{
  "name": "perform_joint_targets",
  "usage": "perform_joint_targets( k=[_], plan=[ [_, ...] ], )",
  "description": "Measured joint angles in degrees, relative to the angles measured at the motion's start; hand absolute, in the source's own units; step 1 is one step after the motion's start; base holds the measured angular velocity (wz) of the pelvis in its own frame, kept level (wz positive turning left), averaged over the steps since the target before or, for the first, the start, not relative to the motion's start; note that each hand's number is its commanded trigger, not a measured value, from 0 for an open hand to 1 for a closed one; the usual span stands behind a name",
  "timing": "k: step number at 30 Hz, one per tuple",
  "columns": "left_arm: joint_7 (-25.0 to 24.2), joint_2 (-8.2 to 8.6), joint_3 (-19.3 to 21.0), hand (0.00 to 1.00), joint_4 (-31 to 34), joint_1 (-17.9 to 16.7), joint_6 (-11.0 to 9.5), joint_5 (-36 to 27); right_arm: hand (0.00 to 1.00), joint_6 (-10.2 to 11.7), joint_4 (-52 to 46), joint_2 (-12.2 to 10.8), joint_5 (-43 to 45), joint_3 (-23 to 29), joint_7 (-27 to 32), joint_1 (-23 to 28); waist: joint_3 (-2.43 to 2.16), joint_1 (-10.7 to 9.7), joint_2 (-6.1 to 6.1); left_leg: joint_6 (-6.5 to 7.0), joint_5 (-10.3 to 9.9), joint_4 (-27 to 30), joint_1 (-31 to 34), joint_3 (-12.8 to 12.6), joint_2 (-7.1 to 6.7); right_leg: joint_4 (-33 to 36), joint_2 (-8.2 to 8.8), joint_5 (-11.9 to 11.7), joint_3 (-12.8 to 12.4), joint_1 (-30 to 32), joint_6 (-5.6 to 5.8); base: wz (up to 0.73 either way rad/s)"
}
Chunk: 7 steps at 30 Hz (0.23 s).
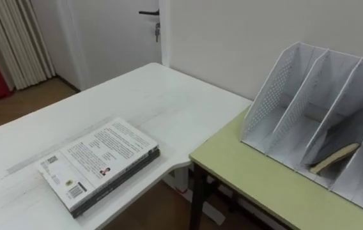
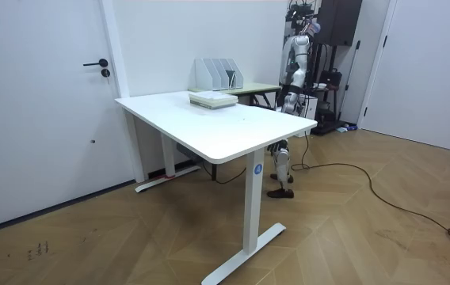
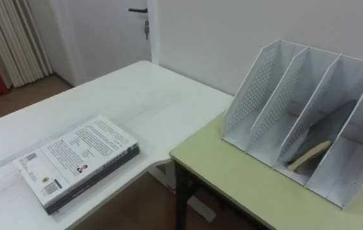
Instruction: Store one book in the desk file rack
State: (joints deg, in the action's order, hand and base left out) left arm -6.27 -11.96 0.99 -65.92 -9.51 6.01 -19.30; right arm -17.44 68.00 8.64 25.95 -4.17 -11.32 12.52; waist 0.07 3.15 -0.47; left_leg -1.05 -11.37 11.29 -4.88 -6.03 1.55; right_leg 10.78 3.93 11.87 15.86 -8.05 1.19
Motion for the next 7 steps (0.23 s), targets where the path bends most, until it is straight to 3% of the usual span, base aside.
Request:
perform_joint_targets(
  k=[3,7],
  plan=[
    [0.1,0.16,0.2,0.00,0.6,-0.8,-0.2,0.3,0.00,0.2,1.9,-0.1,-8.8,1.8,3.4,-0.8,0.04,-1.3,0.21,0.00,0.0,-0.1,-0.2,-0.1,-0.15,-0.1,0.15,0.1,0.1,-0.2,0.11,0.01],
    [0.6,1.19,2.9,0.00,0.6,-1.2,-0.2,1.5,0.00,0.9,3.4,-0.1,-15.6,3.5,5.6,-1.3,0.08,-1.6,0.40,0.00,0.0,-0.6,-0.9,-0.3,-0.22,-0.4,0.18,0.3,-0.1,-0.3,0.26,-0.03]
  ],
)
